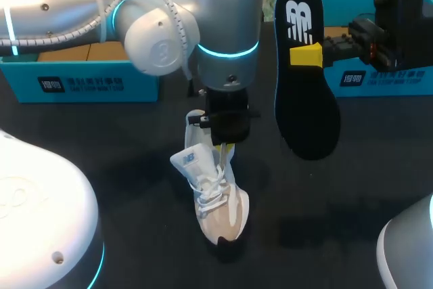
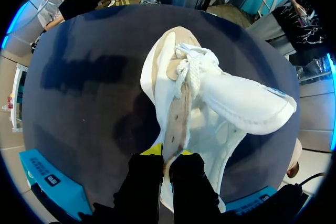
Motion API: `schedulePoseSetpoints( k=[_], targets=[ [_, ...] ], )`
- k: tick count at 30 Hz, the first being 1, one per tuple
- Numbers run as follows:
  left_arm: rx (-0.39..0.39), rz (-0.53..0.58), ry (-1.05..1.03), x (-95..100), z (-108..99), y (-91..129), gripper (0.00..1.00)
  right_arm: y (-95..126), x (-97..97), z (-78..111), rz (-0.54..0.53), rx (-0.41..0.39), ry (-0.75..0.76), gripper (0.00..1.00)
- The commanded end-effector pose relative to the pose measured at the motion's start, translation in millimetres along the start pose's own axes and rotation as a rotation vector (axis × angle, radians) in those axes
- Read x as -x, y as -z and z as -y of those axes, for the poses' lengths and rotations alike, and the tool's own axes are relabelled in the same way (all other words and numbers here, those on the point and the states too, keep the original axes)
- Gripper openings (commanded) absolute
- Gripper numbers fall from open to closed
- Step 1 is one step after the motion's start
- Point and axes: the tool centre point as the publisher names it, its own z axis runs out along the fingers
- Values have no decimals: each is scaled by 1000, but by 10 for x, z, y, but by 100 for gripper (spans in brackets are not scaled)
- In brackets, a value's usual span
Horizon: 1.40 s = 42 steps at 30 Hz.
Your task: Take the shoe out of the shoebox, open the shoe tongue, remove and reinsert the insole, then place the shoe into the shoebox
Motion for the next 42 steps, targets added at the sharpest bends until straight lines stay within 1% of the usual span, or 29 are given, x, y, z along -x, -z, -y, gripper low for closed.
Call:
schedulePoseSetpoints(
  k=[1, 7, 11, 24, 34, 40, 42],
  targets=[
    [-12, -14, -4, 63, -32, -75, 0, -25, 21, -11, -2, -3, -1, 0],
    [-46, -42, -19, 132, -70, -232, 0, -25, 21, -11, -2, -3, -1, 0],
    [-53, -56, -28, 190, -105, -339, 0, -25, 21, -11, -2, -3, -1, 0],
    [-63, -50, -93, 306, -83, -490, 0, -25, 21, -11, -2, -3, -1, 0],
    [-58, -59, -153, 396, -10, -622, 0, -25, 21, -11, -2, -3, -1, 0],
    [-56, -59, -163, 413, 7, -628, 0, -25, 21, -11, -2, -3, -1, 0],
    [-52, -57, -164, 417, 6, -629, 11, -25, 21, -11, -2, -3, -1, 0]
  ],
)
